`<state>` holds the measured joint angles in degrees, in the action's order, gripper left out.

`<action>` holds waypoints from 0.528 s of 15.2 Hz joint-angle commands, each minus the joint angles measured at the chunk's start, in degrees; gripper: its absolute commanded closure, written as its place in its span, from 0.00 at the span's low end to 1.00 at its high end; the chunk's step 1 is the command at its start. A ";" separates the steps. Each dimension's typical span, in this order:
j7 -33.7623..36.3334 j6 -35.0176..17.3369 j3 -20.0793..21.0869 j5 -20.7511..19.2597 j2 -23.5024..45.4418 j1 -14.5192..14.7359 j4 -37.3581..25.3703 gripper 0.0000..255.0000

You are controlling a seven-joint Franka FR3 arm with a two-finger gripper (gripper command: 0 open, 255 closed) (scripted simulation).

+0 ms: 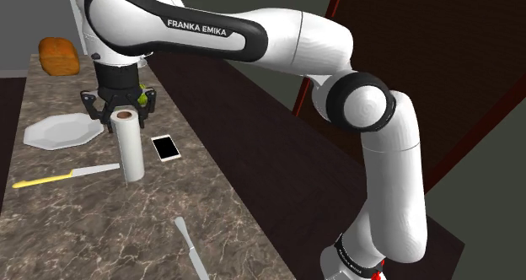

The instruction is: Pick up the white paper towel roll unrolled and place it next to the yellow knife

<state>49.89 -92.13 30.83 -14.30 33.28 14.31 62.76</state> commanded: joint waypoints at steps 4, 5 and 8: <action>-0.33 -0.97 -1.21 -2.00 6.00 2.01 -4.95 1.00; -0.26 -1.87 -1.19 -1.96 5.82 1.74 -3.81 1.00; -0.06 -4.46 -1.15 -1.90 5.44 1.04 -0.73 1.00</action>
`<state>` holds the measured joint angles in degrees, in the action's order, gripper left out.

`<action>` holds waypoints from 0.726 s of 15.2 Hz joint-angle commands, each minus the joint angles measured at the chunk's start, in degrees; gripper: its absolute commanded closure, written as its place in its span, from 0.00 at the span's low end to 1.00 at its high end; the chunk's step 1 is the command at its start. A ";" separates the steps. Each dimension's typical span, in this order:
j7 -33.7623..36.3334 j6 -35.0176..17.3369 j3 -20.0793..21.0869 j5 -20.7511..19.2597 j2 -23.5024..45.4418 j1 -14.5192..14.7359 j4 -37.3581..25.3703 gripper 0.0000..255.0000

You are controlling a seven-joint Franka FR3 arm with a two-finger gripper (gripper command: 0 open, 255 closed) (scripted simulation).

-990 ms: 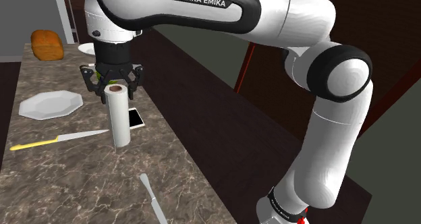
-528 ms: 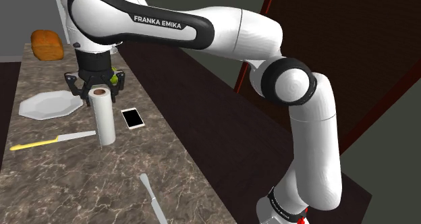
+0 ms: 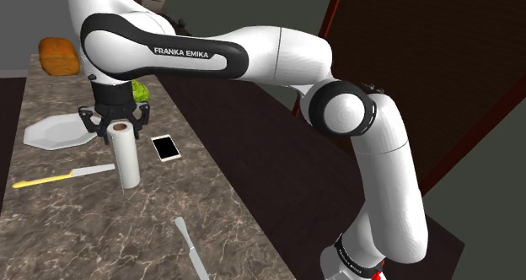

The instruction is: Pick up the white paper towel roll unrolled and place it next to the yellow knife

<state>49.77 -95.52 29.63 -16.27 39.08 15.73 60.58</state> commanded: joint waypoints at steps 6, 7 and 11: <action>0.43 -5.80 -0.02 -0.05 -0.47 -1.36 6.49 1.00; 0.47 -6.19 -0.04 -0.07 -0.45 -1.42 6.87 1.00; 0.47 -6.19 -0.04 -0.07 -0.45 -1.42 6.87 1.00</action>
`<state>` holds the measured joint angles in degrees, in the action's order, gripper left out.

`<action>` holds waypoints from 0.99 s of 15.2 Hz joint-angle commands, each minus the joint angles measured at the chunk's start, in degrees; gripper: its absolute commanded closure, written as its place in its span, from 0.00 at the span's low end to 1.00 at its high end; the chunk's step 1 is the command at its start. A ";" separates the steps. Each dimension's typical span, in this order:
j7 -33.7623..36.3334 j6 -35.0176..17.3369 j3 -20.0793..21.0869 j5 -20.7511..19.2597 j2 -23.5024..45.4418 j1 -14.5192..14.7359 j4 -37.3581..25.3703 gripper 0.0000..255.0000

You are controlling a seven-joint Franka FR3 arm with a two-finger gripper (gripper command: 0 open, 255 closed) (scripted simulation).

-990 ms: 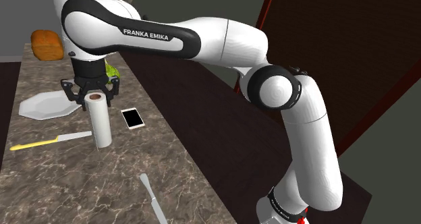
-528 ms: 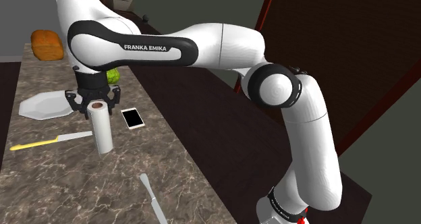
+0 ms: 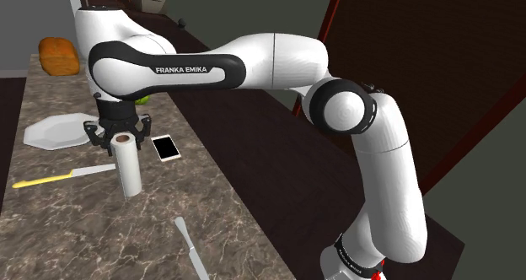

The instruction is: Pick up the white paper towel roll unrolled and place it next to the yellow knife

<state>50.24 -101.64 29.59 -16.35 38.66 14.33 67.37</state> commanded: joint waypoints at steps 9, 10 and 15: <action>0.01 -0.06 0.00 0.00 -0.03 -0.02 0.08 0.00; 0.01 -0.06 0.00 0.00 -0.03 -0.02 0.08 0.00; -0.75 7.63 0.03 0.09 0.49 1.61 -8.47 0.00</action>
<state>49.70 -95.22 29.74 -16.15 38.59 15.60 60.61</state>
